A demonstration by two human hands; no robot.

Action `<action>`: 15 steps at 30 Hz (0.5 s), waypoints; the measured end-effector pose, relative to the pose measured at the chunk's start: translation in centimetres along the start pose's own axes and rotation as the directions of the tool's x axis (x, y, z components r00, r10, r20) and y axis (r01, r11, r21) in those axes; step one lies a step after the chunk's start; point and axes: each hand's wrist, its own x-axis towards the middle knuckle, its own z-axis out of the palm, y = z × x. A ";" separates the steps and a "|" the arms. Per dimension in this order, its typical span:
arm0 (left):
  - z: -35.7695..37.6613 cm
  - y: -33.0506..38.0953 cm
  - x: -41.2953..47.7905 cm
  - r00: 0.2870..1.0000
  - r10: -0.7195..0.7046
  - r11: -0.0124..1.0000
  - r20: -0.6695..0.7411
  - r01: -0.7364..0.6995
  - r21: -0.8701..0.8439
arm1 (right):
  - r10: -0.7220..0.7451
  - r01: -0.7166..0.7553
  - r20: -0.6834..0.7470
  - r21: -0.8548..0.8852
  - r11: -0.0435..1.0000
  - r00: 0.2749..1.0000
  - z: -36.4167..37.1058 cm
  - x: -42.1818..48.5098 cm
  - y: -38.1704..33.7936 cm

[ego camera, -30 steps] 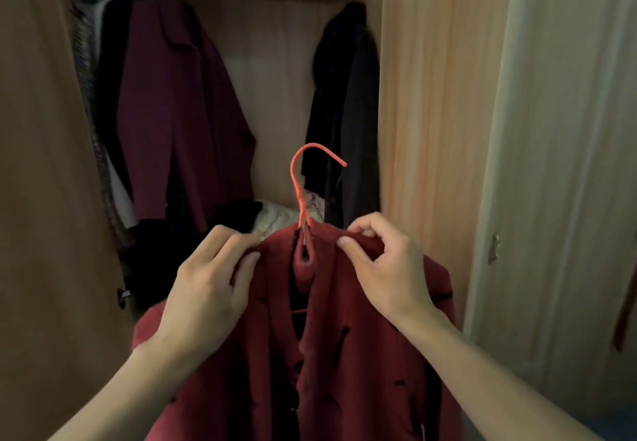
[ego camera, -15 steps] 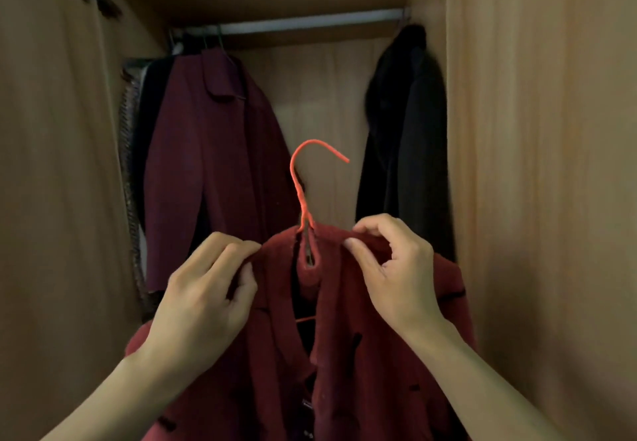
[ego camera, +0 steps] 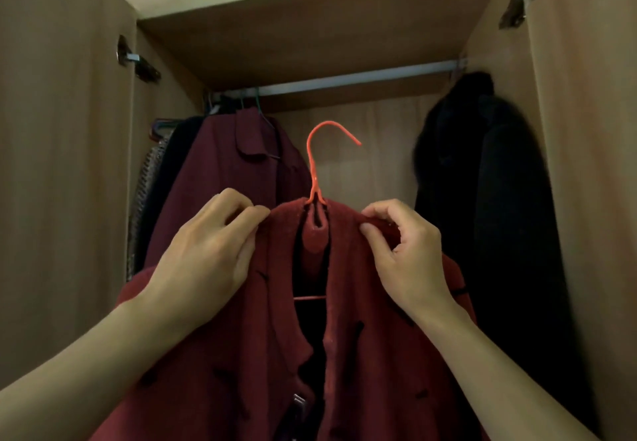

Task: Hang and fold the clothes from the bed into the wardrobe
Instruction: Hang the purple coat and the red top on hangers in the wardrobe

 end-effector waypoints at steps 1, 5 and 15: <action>0.6 -1.1 0.3 1.000 0.016 1.000 0.000 -0.016 0.021 | -0.012 0.012 -0.015 -0.014 1.000 1.000 1.0 0.6 0.8; 2.5 -5.6 1.9 0.999 0.047 0.996 0.001 -0.047 0.078 | -0.062 0.058 -0.075 -0.059 0.997 0.995 5.3 3.1 3.5; 7.3 -13.2 6.0 0.994 0.109 0.977 0.004 -0.108 0.185 | -0.105 0.095 -0.181 -0.064 0.993 0.978 13.4 8.4 10.2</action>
